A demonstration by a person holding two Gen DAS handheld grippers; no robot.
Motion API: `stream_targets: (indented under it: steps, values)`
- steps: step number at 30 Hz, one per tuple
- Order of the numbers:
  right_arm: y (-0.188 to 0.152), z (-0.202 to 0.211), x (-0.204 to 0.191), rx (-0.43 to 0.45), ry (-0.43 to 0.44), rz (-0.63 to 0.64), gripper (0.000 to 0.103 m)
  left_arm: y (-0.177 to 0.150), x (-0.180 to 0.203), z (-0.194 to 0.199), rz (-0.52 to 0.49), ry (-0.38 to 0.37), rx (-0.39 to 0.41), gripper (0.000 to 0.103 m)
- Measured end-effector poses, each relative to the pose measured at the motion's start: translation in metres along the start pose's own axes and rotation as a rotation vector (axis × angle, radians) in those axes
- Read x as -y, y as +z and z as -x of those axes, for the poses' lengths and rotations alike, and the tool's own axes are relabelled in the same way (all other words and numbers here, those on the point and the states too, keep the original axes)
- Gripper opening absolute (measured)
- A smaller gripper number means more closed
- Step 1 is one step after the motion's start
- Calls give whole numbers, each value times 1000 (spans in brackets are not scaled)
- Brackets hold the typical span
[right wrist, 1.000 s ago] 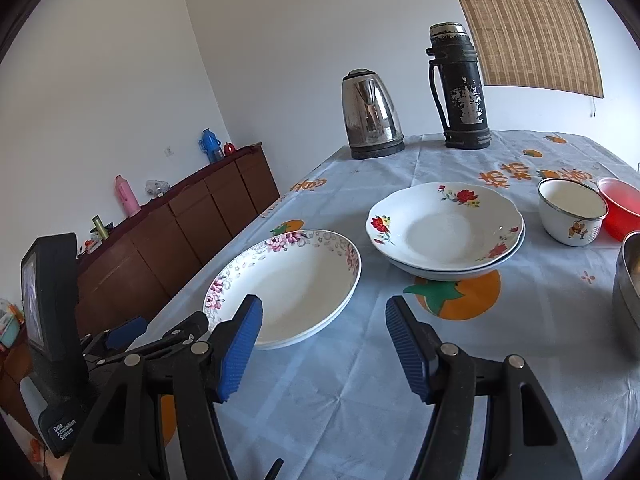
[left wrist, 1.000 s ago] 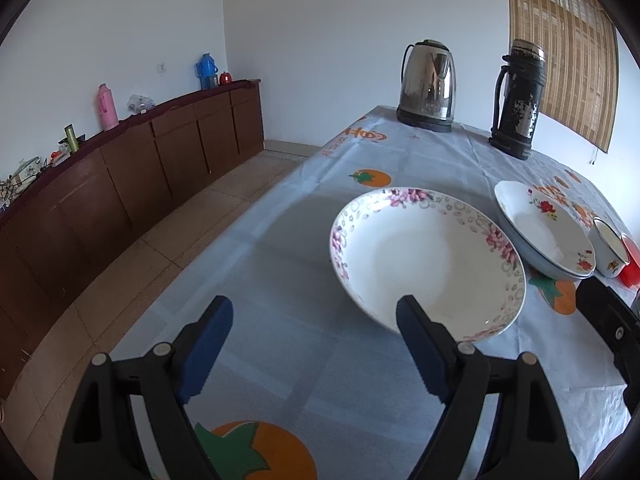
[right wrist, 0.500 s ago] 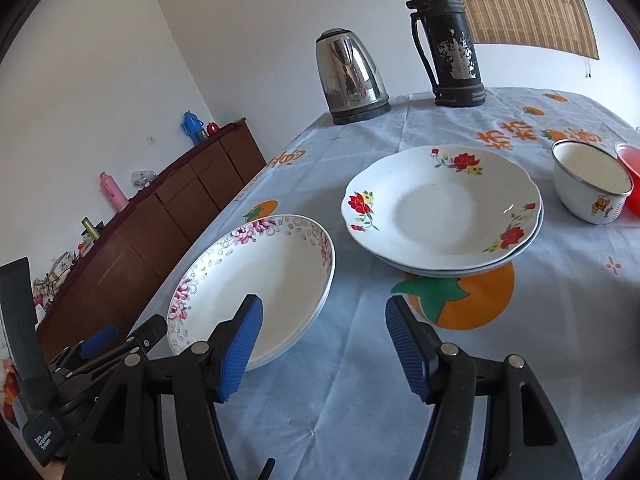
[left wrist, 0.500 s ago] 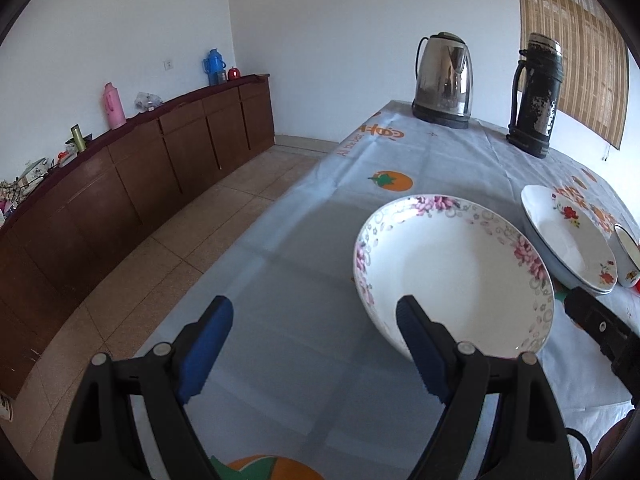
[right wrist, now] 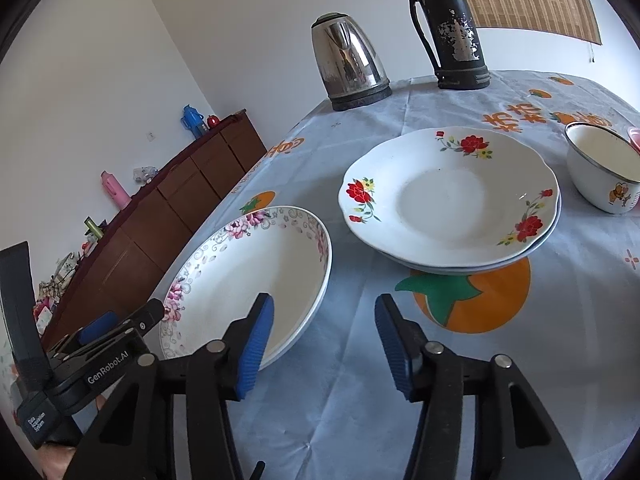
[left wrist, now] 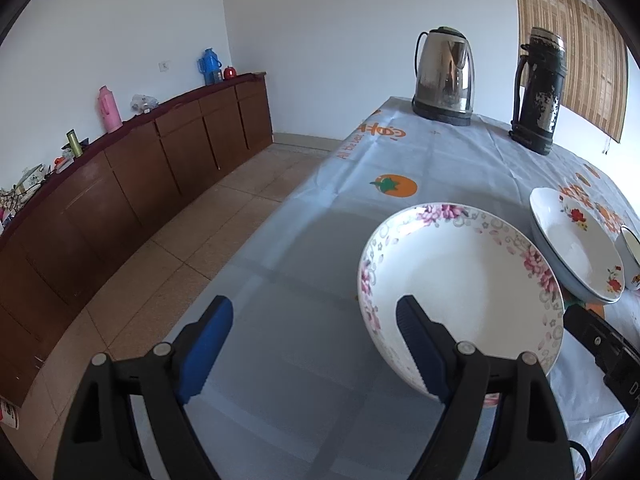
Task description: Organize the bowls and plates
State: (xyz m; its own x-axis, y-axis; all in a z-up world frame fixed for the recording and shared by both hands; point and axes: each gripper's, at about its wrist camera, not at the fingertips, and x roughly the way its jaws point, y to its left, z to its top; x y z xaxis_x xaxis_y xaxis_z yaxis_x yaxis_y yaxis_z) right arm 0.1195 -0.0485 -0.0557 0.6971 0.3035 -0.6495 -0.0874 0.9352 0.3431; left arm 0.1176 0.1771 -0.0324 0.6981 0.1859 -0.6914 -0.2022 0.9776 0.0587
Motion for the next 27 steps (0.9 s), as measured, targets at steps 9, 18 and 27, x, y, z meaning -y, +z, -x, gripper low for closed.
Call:
stream_targets:
  steps: [9, 18, 27]
  values:
    - [7, -17, 2, -37, -1, -48, 51, 17, -1, -24, 23, -81, -59, 82]
    - [8, -33, 1, -82, -6, -38, 37, 21, 20, -43, -12, -100, -106, 70]
    - [13, -43, -5, -97, -15, -8, 28, 25, 26, -50, -23, -104, -113, 64]
